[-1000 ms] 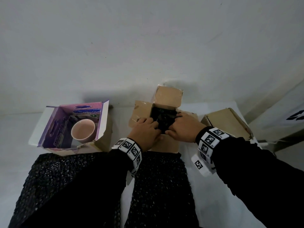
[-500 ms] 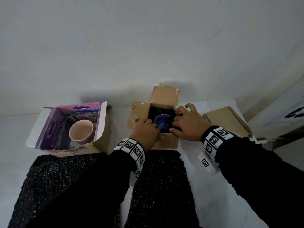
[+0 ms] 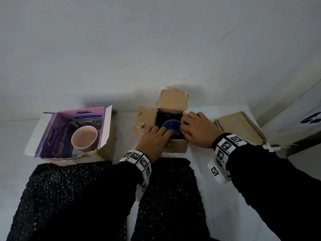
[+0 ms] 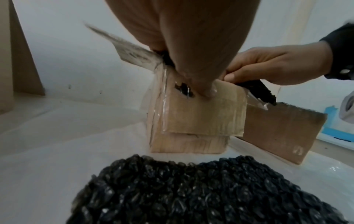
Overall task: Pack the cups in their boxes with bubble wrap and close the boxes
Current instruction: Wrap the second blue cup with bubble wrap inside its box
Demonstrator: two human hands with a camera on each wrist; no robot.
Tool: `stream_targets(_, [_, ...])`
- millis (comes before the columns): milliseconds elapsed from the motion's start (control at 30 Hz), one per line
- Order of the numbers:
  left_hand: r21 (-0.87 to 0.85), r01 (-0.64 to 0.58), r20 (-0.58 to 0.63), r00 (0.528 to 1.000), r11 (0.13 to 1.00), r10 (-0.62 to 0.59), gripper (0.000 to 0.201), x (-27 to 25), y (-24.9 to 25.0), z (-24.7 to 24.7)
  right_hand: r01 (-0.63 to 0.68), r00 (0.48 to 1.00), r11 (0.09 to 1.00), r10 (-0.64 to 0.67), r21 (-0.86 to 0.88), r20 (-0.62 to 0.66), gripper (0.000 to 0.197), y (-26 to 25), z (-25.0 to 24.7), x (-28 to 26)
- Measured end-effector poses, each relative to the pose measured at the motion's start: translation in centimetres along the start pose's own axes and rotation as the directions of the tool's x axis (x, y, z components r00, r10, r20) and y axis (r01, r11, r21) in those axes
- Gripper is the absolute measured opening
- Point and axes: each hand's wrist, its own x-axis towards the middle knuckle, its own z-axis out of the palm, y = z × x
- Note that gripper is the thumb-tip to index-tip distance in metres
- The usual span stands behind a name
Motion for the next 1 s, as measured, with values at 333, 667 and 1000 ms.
stream_targets(333, [0.032,0.042,0.195,0.980,0.999,-0.048,0.034,1.0,0.8,-2.4,0.045,0.998,0.996,-0.042,-0.077,0.048,0.064,-1.4,-0.5,-0.5])
stream_targets(667, [0.068,0.021,0.224,0.974,0.997,-0.036,0.042,1.0,1.1,-2.1,-0.270,0.963,0.921,0.263,0.280,0.062,0.019,0.3,-2.3,0.7])
stream_targets(1000, [-0.010,0.063,0.264,0.963,0.998,-0.058,0.044,0.9,1.1,-1.8,-0.173,0.980,0.984,0.177,-0.052,0.086,0.045,-0.9,-2.1,0.5])
